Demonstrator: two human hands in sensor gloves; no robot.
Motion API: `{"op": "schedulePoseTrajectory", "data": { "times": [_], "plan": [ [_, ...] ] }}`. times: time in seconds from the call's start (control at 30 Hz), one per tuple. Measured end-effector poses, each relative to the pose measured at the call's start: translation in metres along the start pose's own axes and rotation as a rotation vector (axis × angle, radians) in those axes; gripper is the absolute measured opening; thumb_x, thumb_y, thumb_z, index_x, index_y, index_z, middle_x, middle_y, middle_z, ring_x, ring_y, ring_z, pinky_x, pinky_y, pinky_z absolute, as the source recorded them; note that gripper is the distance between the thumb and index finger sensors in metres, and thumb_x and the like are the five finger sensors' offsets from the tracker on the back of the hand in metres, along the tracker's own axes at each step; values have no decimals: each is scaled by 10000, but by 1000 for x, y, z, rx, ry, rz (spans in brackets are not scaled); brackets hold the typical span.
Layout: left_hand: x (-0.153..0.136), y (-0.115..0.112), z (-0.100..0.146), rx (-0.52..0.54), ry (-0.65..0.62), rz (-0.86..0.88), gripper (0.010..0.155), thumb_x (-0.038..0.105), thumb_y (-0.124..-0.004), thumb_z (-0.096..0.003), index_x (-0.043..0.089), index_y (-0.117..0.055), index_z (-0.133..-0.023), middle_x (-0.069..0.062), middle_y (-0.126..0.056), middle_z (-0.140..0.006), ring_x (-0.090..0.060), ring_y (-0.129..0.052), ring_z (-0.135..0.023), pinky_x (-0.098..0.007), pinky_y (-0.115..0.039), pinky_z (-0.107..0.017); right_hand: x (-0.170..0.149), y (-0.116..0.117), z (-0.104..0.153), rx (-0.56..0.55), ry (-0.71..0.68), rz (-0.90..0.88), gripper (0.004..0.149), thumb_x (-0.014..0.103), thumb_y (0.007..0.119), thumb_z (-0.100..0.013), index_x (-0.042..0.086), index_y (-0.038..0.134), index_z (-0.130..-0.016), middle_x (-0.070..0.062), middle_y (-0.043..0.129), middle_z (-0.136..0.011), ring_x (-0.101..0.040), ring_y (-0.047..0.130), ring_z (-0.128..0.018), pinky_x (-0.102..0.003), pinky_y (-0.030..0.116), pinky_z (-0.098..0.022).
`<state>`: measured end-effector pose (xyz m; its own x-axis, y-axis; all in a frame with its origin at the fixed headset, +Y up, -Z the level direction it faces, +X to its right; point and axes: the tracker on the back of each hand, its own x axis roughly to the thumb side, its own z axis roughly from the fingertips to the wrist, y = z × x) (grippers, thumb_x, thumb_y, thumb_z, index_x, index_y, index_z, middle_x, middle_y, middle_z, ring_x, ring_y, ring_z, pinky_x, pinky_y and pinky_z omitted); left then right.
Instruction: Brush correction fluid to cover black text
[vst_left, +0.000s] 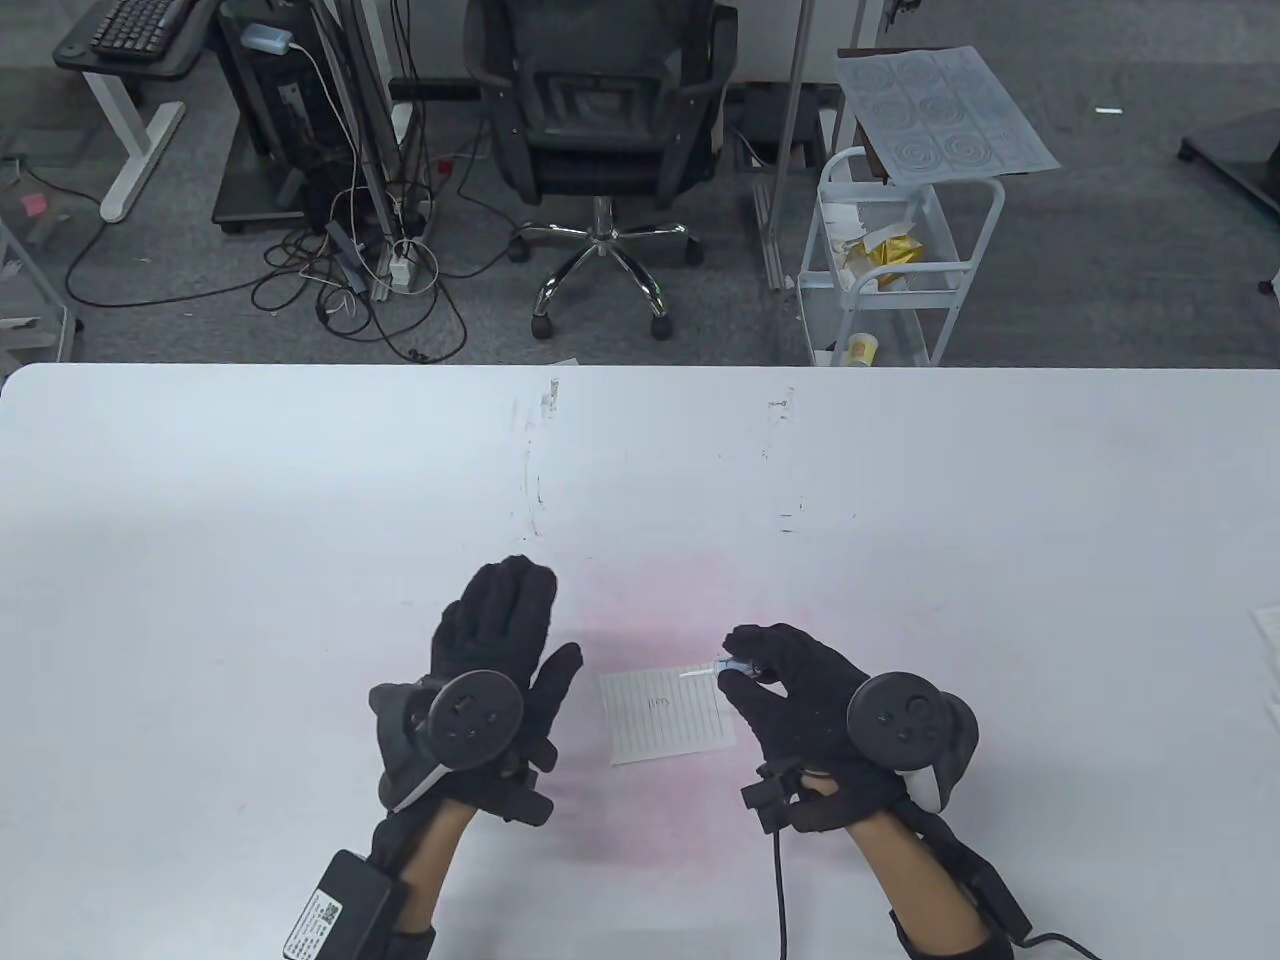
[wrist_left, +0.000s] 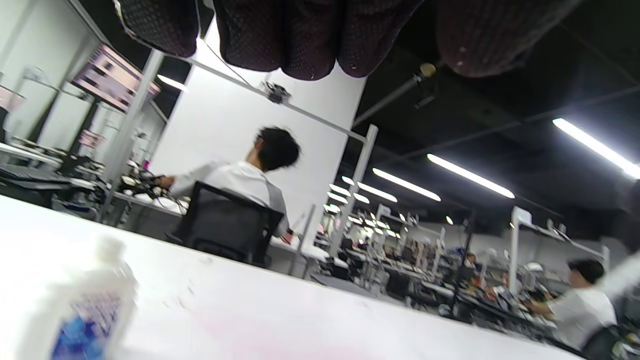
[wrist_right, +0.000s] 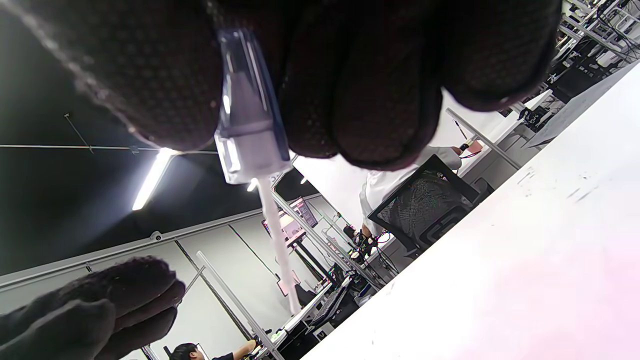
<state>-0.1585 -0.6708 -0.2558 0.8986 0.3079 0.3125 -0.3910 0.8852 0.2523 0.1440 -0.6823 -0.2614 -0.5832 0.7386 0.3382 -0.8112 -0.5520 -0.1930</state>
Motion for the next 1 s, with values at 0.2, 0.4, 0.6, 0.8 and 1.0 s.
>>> {"op": "schedulePoseTrajectory", "data": {
  "times": [0.2,0.4,0.6,0.8,1.0],
  "plan": [
    [21,-37,4,-154,-59,-85,685,539,-666,-449,290,-538,-1074,-36,-506,-1173,-331,-523,-1110,-572,-538,-766,-1,-1,0,-4,1,11,464,434,909,-336,227,867,-750,-57,894,-710,-290,1009,-498,-523,792,-457],
    [26,-67,6,-288,-79,-143,693,544,-664,-443,295,-524,-1075,-34,-486,-1176,-326,-496,-1113,-567,-520,-770,-4,-1,-1,-2,13,19,463,431,909,-338,227,867,-751,-58,891,-713,-293,1008,-501,-525,790,-460],
    [27,-92,4,-413,-63,-162,696,539,-655,-445,294,-499,-1077,-35,-454,-1176,-326,-460,-1111,-560,-496,-773,-5,-1,-2,0,20,30,463,431,909,-337,228,867,-751,-56,892,-714,-294,1007,-503,-526,789,-461],
    [33,-112,5,-556,-60,-250,703,540,-618,-462,299,-416,-1090,-29,-378,-1186,-314,-404,-1121,-544,-463,-790,-6,1,-2,5,18,51,462,430,908,-338,228,867,-752,-56,892,-714,-293,1008,-504,-526,788,-462],
    [35,-125,5,-699,-43,-296,688,522,-571,-489,297,-352,-1100,-23,-313,-1192,-304,-348,-1129,-525,-416,-808,-6,5,-2,13,13,79,464,431,908,-337,228,867,-752,-57,891,-716,-294,1007,-505,-526,788,-462]
  ]
}}
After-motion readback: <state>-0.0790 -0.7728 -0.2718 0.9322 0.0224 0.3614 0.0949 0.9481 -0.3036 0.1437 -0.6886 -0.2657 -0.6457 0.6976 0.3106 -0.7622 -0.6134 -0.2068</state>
